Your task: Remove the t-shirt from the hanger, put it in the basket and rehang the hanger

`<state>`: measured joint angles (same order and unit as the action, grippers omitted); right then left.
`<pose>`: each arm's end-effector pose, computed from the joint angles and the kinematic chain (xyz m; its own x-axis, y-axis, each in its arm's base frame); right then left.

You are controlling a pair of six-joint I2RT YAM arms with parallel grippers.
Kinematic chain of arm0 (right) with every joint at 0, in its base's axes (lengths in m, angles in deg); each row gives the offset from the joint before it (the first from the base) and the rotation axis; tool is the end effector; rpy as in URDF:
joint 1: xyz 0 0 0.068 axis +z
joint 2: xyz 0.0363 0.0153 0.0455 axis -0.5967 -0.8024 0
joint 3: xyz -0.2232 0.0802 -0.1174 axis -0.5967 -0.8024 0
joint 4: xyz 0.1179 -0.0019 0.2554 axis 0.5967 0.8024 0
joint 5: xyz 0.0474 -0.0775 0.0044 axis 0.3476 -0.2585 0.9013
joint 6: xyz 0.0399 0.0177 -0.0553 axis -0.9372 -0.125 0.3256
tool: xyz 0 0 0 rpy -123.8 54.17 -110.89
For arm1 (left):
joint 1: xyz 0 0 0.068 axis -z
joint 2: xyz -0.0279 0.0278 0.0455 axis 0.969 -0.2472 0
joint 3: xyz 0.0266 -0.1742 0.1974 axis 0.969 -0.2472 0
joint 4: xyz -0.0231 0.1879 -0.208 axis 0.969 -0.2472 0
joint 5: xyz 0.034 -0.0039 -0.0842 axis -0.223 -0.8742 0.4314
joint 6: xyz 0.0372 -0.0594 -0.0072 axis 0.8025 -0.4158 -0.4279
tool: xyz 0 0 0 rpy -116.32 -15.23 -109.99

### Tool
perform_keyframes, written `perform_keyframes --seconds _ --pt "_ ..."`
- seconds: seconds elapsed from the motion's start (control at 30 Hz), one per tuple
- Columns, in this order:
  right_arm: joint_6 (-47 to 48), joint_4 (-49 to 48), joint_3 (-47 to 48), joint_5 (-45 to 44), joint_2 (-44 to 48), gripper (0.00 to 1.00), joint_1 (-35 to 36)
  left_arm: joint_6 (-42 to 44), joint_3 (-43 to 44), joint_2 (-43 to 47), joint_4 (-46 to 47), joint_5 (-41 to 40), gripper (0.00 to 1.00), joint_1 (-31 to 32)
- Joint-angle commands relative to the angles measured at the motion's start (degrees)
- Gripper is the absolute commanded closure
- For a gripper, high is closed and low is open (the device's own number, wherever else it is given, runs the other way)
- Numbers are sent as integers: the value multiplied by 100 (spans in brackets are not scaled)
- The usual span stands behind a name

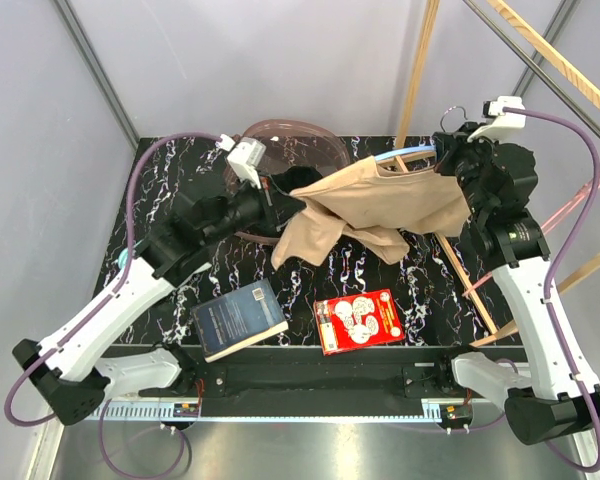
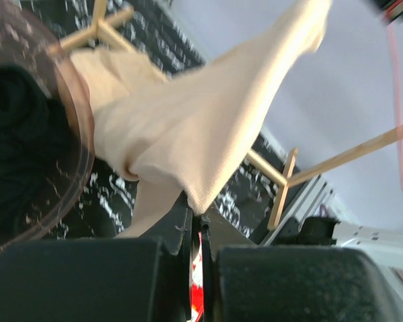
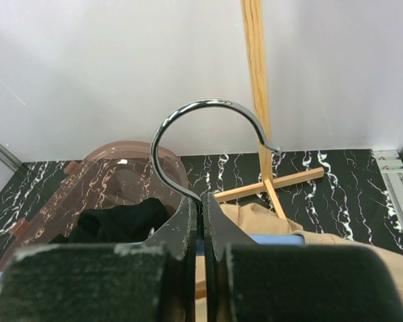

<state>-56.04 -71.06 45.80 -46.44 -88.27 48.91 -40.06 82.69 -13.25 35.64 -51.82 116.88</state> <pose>0.2651 0.0524 0.4672 0.0332 0.1400 -0.9896 -0.1292 0.9824 0.1347 0.2137 -0.2001 0.4111 -0.4898 -0.1950 -0.8497 0.6169 0.6112 -0.4958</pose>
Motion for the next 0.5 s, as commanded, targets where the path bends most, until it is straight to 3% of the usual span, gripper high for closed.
perform_keyframes --seconds 0.0,0.13,0.3,0.47 --pt "-69 -731 13 -362 239 100 -6 -82 439 538 448 -257 100 3" --pt "37 -731 -14 -266 195 100 -6 -345 368 723 1167 67 100 3" --pt "54 -635 3 -335 64 100 3 -530 781 503 1292 648 100 38" --pt "-59 -468 74 -932 -42 100 -6 -303 597 880 1205 122 100 73"
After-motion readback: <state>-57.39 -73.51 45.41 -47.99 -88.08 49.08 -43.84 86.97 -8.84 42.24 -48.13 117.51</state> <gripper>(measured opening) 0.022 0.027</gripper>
